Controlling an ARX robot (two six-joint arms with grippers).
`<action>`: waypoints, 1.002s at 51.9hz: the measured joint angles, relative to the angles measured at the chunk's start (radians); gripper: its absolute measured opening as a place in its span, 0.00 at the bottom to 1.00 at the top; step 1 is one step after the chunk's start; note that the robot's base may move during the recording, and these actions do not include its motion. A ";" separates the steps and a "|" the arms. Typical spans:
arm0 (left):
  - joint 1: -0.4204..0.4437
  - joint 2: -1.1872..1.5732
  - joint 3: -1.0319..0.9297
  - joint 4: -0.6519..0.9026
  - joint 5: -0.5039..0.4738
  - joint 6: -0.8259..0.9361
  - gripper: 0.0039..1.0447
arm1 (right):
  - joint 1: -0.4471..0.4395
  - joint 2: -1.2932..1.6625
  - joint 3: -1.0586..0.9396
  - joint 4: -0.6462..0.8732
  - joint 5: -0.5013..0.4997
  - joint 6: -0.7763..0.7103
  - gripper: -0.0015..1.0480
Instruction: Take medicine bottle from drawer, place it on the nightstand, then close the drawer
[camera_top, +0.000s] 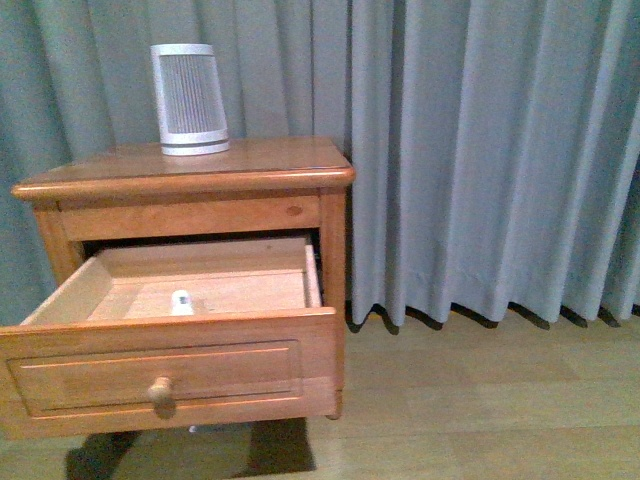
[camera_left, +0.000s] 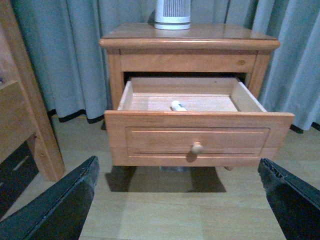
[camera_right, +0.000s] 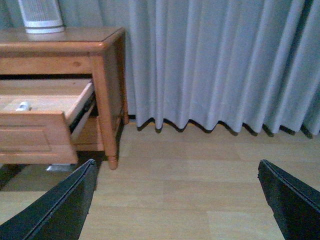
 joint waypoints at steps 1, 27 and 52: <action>0.000 0.000 0.000 0.000 0.000 0.000 0.94 | 0.000 0.000 0.000 0.000 0.000 0.000 0.93; 0.000 -0.003 0.000 0.000 -0.008 0.000 0.94 | 0.039 0.074 0.008 0.006 0.143 -0.022 0.93; 0.000 -0.003 0.000 0.000 -0.004 0.000 0.94 | 0.073 1.292 0.647 0.377 0.190 0.003 0.93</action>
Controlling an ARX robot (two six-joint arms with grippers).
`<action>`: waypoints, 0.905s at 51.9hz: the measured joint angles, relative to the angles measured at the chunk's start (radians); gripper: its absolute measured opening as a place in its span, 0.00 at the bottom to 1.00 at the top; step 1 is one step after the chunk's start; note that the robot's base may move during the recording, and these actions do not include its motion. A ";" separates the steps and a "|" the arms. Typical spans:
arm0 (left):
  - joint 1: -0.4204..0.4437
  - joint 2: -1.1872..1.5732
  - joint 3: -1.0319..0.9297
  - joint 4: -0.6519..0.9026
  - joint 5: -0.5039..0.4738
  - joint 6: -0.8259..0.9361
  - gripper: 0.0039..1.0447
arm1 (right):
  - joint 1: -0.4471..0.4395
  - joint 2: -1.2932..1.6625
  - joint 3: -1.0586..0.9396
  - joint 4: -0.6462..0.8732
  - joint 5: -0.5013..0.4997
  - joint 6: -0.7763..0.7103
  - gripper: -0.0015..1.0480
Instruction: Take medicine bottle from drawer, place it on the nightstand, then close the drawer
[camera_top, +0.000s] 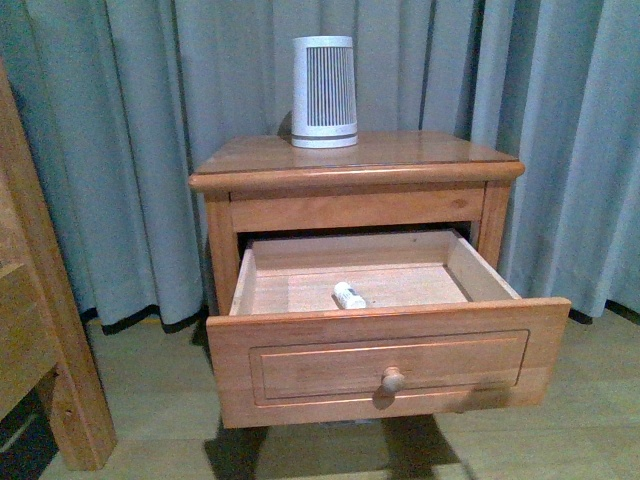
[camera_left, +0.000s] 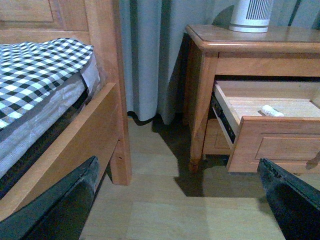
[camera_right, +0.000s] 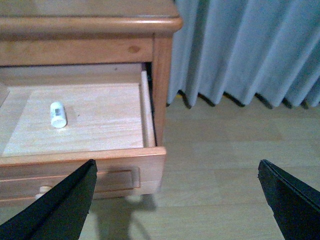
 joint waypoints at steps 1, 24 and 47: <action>0.000 0.000 0.000 0.000 0.000 0.000 0.94 | 0.005 0.042 0.039 -0.015 -0.001 0.000 0.93; 0.000 0.000 0.000 0.000 0.000 0.000 0.94 | 0.103 0.727 0.804 -0.355 -0.031 0.078 0.93; 0.000 0.000 0.000 0.000 0.000 0.000 0.94 | 0.177 1.166 1.329 -0.532 -0.039 0.107 0.93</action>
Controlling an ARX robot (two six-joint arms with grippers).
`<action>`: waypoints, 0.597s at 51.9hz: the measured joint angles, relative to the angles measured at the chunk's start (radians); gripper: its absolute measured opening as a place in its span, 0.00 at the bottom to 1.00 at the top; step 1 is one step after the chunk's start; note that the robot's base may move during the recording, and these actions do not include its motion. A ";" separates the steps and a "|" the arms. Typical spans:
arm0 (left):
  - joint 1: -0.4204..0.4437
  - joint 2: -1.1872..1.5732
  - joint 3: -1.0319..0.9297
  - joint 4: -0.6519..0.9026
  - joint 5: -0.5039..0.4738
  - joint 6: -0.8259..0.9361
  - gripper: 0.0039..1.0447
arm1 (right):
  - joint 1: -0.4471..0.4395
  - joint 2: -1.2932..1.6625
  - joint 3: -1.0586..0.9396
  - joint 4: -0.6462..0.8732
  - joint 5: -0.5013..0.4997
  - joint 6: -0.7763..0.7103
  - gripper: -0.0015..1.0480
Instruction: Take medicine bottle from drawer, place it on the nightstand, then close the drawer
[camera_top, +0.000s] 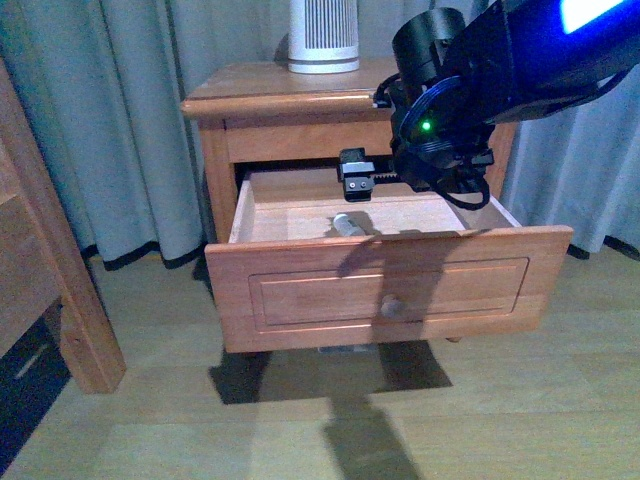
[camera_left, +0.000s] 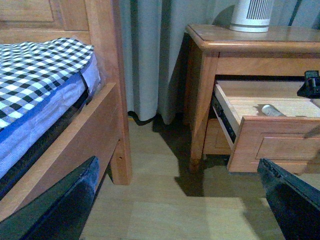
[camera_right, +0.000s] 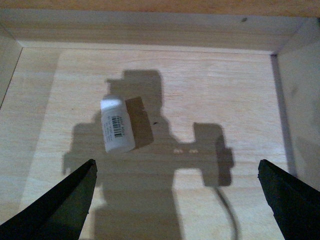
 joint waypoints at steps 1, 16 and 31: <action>0.000 0.000 0.000 0.000 0.000 0.000 0.94 | 0.001 0.018 0.021 -0.006 0.000 0.001 0.93; 0.000 0.000 0.000 0.000 0.000 0.000 0.94 | 0.005 0.222 0.248 -0.084 0.012 0.020 0.93; 0.000 0.000 0.000 0.000 0.000 0.000 0.94 | 0.042 0.426 0.572 -0.220 0.008 0.051 0.93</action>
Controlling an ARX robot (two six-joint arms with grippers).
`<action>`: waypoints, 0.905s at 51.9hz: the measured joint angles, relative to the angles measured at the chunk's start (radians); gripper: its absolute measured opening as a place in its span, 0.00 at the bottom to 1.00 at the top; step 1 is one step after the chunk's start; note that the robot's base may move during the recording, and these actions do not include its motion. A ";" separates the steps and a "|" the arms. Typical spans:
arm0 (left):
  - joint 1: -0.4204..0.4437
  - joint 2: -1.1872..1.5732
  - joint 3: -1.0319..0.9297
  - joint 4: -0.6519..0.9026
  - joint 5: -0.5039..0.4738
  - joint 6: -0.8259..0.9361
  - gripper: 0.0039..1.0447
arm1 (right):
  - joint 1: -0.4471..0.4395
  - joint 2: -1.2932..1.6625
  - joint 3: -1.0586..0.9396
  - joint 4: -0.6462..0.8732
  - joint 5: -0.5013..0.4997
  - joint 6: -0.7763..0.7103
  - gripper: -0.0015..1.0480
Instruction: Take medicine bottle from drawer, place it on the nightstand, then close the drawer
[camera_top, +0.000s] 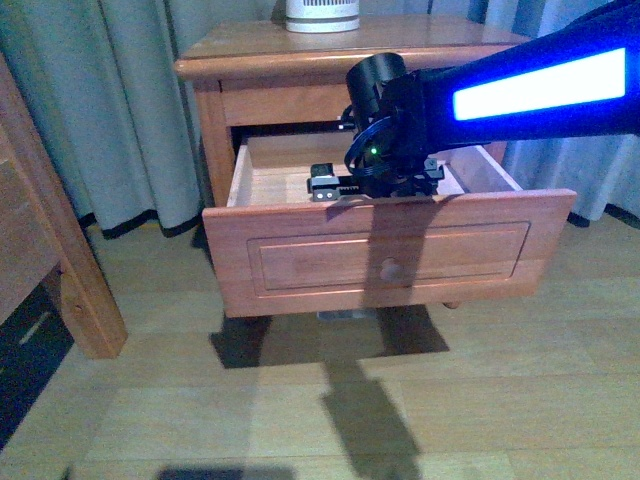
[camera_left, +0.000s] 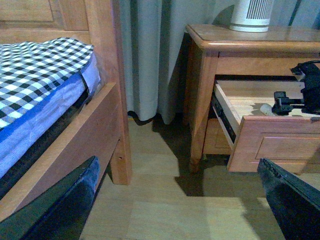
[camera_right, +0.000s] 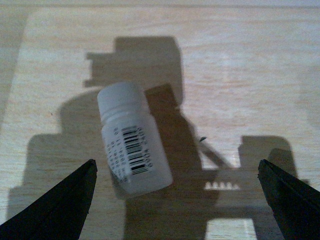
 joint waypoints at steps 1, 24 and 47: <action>0.000 0.000 0.000 0.000 0.000 0.000 0.94 | 0.003 0.010 0.012 -0.007 0.001 0.001 0.93; 0.000 0.000 0.000 0.000 0.000 0.000 0.94 | 0.021 0.050 0.088 -0.036 0.017 0.002 0.42; 0.000 0.000 0.000 0.000 0.000 0.000 0.94 | 0.021 0.065 0.101 -0.030 0.021 0.005 0.28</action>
